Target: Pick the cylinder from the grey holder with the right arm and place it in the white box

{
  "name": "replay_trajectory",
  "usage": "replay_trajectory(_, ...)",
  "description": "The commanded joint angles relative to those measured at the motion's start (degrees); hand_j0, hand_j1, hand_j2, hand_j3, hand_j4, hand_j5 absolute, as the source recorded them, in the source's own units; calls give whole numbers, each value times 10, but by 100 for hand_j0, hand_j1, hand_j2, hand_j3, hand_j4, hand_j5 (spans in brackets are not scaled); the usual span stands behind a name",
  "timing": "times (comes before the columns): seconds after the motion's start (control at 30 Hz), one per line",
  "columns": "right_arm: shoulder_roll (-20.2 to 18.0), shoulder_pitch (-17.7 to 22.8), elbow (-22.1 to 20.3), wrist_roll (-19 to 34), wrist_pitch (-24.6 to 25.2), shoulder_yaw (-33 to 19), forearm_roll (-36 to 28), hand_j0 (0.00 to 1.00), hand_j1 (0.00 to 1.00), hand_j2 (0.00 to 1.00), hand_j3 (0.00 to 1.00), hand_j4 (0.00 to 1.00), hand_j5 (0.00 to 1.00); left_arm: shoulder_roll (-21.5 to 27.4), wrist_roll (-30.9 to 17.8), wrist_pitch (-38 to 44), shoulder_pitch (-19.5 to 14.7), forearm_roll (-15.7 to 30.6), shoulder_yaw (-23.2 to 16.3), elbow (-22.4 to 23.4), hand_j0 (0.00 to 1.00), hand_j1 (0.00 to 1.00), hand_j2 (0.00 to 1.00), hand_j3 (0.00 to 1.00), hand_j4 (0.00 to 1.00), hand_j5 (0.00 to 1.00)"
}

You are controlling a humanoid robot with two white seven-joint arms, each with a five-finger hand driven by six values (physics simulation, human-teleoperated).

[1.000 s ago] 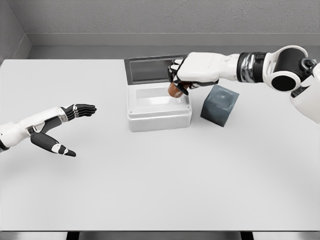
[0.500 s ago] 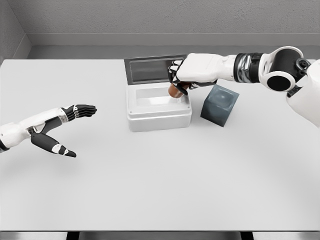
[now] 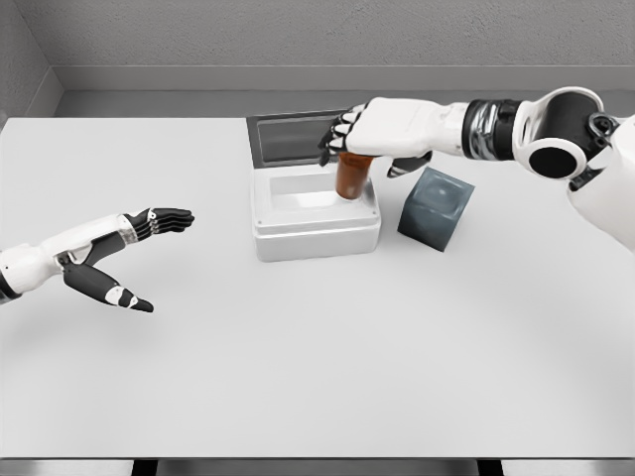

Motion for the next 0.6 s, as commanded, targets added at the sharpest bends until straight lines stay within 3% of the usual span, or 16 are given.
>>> replay_trajectory(0.0,-14,3,-40,0,-25,-37,-5,100,100,100,100,100,100,0,0,1,0,4,0,0,100,100,100,100,100,100)
replay_trajectory(0.1,-64,29,-74,0,-102,-142,-45,100,100,100,100,100,100,0,0,1,0,4,0,0,100,100,100,100,100,100)
replay_trajectory(0.17,-92,45,-74,0,-102,-233,-115,100,100,100,100,100,100,0,0,1,0,4,0,0,100,100,100,100,100,100)
replay_trajectory(0.23,-118,59,-65,0,-102,-333,-138,100,100,100,100,100,100,0,0,1,0,4,0,0,100,100,100,100,100,100)
replay_trajectory(0.33,-123,72,-22,0,-102,-397,-141,100,100,100,100,100,100,0,0,1,0,4,1,0,100,100,100,100,100,100)
replay_trajectory(0.4,-124,90,25,0,-102,-400,-147,100,100,100,100,100,100,0,0,1,-3,5,1,2,100,100,100,100,100,100)
replay_trajectory(0.43,-124,108,47,0,-102,-376,-142,100,100,100,100,100,100,-2,0,1,-7,6,1,4,100,100,100,100,100,100)
replay_trajectory(0.5,-140,114,75,0,-102,-263,-139,100,100,100,100,100,100,-9,0,1,-37,22,1,7,100,100,100,100,100,100)
replay_trajectory(0.57,-147,114,86,0,-102,-215,-133,100,100,100,100,100,100,-53,0,1,-87,26,2,36,100,100,100,100,100,100)
